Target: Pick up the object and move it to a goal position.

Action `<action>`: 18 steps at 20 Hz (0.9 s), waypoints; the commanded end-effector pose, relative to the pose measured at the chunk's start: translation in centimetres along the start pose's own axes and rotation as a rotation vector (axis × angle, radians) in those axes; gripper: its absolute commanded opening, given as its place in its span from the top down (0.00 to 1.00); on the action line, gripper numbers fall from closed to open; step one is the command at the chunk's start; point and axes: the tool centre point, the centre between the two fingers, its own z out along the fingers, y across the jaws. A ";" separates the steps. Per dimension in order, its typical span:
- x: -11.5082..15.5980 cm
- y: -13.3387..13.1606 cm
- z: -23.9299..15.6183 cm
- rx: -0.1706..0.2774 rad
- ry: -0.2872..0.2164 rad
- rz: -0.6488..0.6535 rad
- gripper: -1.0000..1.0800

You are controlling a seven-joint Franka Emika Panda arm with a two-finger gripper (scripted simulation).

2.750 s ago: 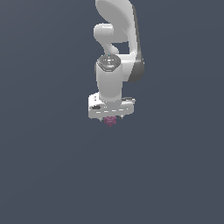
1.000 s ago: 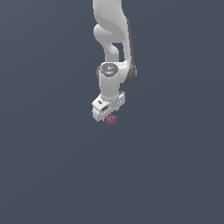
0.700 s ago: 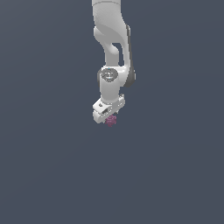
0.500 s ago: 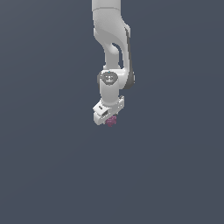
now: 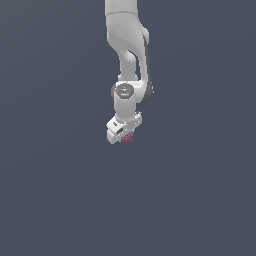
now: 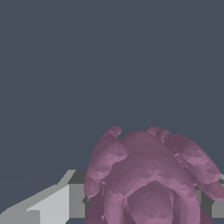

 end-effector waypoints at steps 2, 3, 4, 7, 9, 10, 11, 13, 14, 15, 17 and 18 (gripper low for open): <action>0.0 -0.1 0.1 0.001 0.000 -0.001 1.00; 0.0 -0.1 0.1 0.001 0.000 -0.001 1.00; 0.0 -0.1 0.1 0.001 0.000 -0.001 1.00; 0.0 0.1 -0.1 0.000 0.000 0.000 1.00; -0.1 0.2 -0.4 0.000 0.000 0.000 1.00; -0.2 0.4 -0.7 0.000 0.000 0.000 1.00; -0.2 0.6 -1.0 0.000 0.000 0.000 1.00; -0.4 1.0 -1.8 0.000 0.000 -0.001 1.00; -0.5 1.2 -2.3 0.000 0.000 -0.001 1.00; -0.7 1.5 -2.8 0.000 0.000 -0.001 1.00; -0.9 2.2 -4.0 0.001 0.000 -0.001 1.00; -1.1 2.6 -4.6 0.001 0.000 -0.001 1.00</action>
